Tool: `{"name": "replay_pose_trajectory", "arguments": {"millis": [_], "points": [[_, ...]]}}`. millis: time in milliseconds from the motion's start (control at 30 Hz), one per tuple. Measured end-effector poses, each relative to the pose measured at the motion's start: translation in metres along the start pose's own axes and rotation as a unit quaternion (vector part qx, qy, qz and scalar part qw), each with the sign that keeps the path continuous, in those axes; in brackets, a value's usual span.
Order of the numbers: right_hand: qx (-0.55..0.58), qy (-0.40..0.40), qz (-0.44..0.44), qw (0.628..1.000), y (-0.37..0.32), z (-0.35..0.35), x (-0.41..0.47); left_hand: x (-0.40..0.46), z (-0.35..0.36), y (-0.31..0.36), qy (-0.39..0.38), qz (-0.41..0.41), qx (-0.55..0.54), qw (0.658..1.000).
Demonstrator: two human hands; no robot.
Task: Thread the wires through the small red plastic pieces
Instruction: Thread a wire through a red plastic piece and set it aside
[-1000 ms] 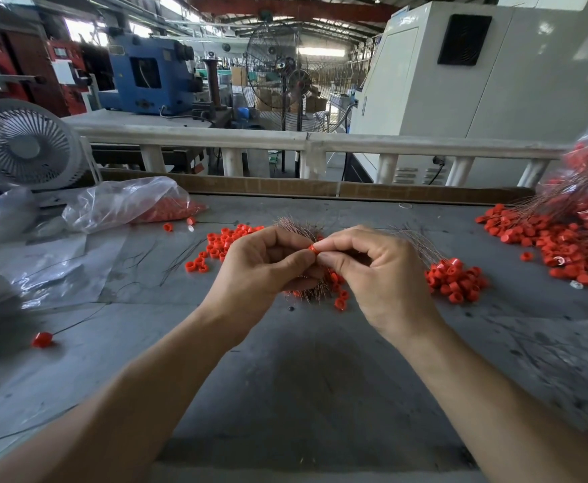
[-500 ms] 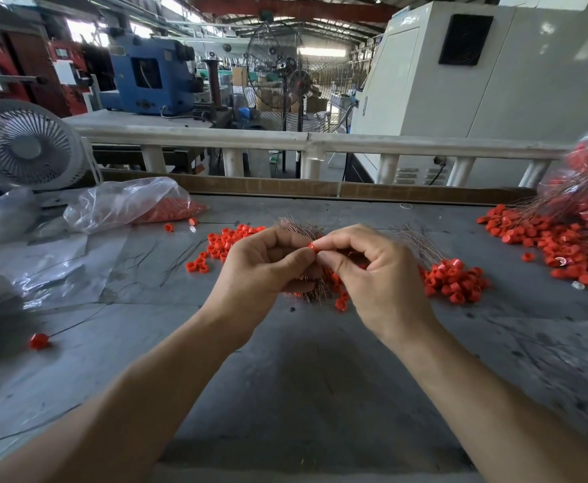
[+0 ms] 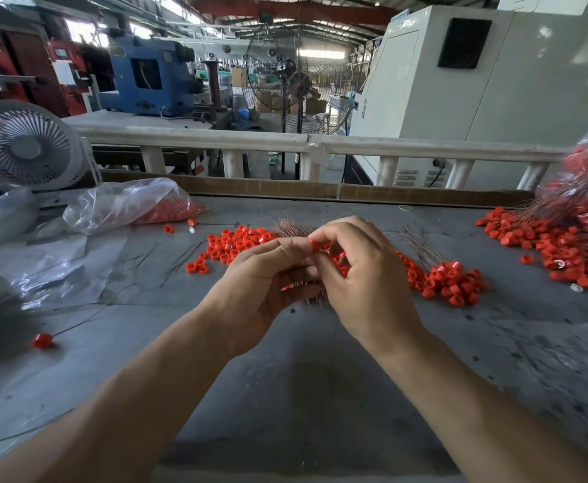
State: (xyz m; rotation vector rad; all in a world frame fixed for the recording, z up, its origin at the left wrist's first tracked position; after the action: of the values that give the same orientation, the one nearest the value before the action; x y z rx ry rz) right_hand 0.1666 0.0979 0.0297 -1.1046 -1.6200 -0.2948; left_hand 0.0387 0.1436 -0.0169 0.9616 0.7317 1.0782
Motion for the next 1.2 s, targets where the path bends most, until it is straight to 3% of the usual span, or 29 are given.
{"name": "replay_pose_trajectory", "arguments": {"millis": [400, 1200], "points": [[-0.004, -0.030, -0.004, 1.000, -0.002, 0.000, 0.001, -0.002, -0.002, 0.005, 0.031, 0.042, 0.047, 0.998], [0.007, 0.056, -0.029, 0.998, -0.006, -0.010, 0.004, -0.004, 0.001, 0.003, 0.022, 0.018, 0.081, 0.996]]}}
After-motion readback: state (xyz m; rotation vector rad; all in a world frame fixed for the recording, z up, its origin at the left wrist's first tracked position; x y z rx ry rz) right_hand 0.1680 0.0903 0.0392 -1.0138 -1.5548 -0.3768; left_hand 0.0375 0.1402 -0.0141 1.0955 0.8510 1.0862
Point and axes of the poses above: each hand's wrist, its own x-axis towards the middle knuckle, its own z-axis out of the palm, y = z × x, the point moved 6 cm from there along x, towards the middle knuckle, and after that the axes turned 7 degrees about y, right-handed, at the moved point
